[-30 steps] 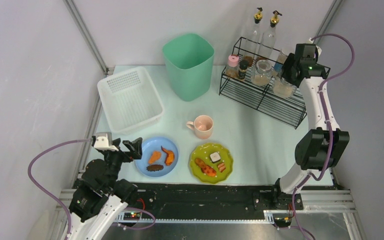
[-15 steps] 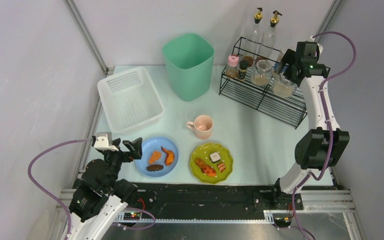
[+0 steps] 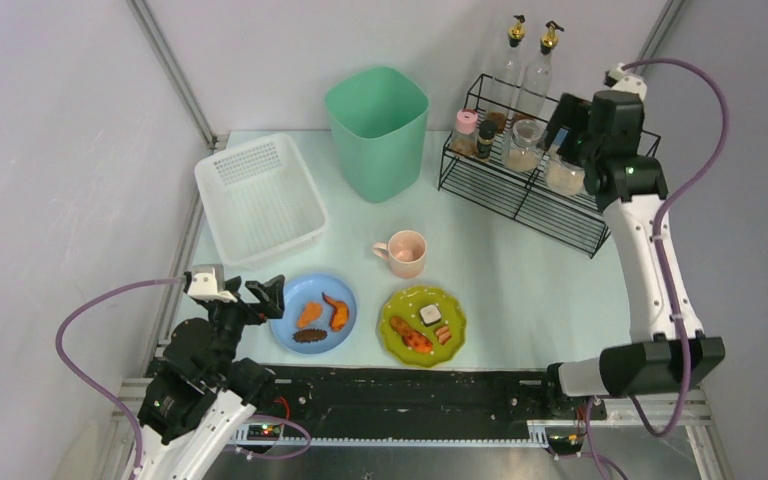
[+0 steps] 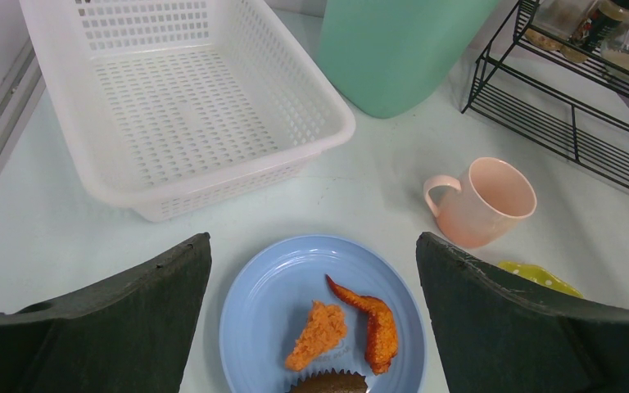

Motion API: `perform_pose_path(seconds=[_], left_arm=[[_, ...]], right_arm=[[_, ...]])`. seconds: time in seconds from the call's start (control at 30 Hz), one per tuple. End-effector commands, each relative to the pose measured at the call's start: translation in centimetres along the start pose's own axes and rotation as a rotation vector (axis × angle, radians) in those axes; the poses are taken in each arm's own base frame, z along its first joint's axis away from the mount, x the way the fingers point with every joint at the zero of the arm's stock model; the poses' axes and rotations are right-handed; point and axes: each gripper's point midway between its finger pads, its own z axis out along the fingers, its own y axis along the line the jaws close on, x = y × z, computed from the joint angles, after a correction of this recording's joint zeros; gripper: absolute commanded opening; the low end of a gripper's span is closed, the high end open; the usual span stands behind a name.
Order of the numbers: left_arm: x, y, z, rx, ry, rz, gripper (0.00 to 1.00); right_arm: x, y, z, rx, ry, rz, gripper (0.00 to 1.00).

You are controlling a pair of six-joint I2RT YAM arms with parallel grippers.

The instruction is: Clear the kitchen counter

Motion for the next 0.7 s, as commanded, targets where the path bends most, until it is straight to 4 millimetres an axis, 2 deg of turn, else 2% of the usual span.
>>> perform_pose_path(seconds=[0.0, 0.03, 0.1, 0.27, 0.33, 0.43, 0.57, 0.67], left_arm=[[-0.3, -0.4, 0.4, 0.007, -0.008, -0.013, 0.98], [-0.3, -0.4, 0.4, 0.009, -0.007, -0.012, 0.98], [-0.3, -0.4, 0.4, 0.01, -0.006, -0.013, 0.98], [-0.1, -0.4, 0.5, 0.009, 0.002, -0.01, 0.98], [-0.1, -0.4, 0.5, 0.006, 0.004, -0.009, 0.98], [0.1, -0.5, 0.6, 0.006, 0.011, -0.009, 0.98], [-0.1, -0.6, 0.6, 0.008, 0.014, -0.006, 0.98], [0.0, -1.5, 0.7, 0.053, 0.038, 0.006, 0.98]], right_arm=[[0.7, 3.4, -3.2, -0.09, -0.068, -0.102, 1.0], [0.8, 3.7, -3.7, -0.087, -0.08, -0.121, 0.99], [2.3, 6.2, -5.3, -0.145, -0.082, -0.171, 0.99], [5.5, 10.1, -8.5, -0.262, -0.089, -0.246, 0.99], [7.1, 11.9, -9.7, -0.339, -0.068, -0.268, 0.99], [10.6, 14.9, -11.5, -0.454, -0.005, -0.332, 0.99], [14.7, 16.9, -13.0, -0.5, 0.04, -0.405, 1.0], [16.9, 17.3, -13.3, -0.502, 0.073, -0.394, 1.0]])
